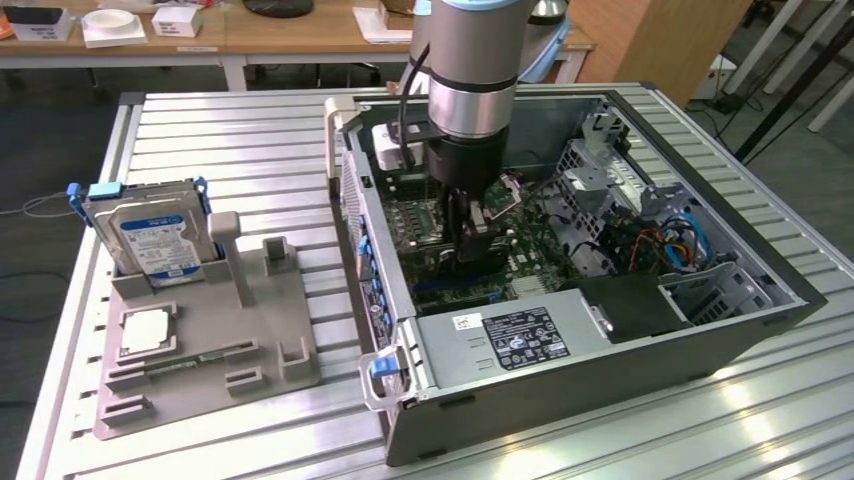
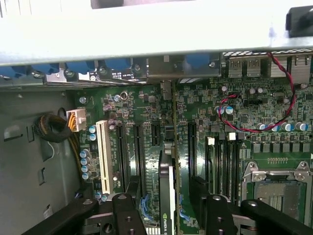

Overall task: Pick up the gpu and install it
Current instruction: 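Insert the gpu into the slot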

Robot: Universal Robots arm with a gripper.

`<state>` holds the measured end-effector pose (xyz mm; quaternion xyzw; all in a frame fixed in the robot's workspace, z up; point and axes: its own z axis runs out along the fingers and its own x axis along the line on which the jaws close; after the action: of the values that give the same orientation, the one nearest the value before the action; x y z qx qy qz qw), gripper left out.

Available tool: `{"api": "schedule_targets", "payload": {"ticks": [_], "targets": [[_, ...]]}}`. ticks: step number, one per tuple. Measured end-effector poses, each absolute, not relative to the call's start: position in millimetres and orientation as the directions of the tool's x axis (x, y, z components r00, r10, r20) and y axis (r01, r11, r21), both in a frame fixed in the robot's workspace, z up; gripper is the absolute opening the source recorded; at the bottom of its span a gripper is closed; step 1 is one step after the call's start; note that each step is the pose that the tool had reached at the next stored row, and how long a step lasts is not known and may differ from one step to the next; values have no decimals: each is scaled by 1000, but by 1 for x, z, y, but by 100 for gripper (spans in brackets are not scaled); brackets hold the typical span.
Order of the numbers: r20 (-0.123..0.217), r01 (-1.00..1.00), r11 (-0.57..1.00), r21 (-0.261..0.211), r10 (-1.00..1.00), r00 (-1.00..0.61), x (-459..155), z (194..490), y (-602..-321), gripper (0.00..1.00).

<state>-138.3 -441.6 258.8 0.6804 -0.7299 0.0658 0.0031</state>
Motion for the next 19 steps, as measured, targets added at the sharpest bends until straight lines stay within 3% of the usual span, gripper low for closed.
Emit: {"api": "schedule_targets", "payload": {"ticks": [19], "targets": [[89, -989, 66, -136, -993, -78, -139, 262, -434, 53]]}}
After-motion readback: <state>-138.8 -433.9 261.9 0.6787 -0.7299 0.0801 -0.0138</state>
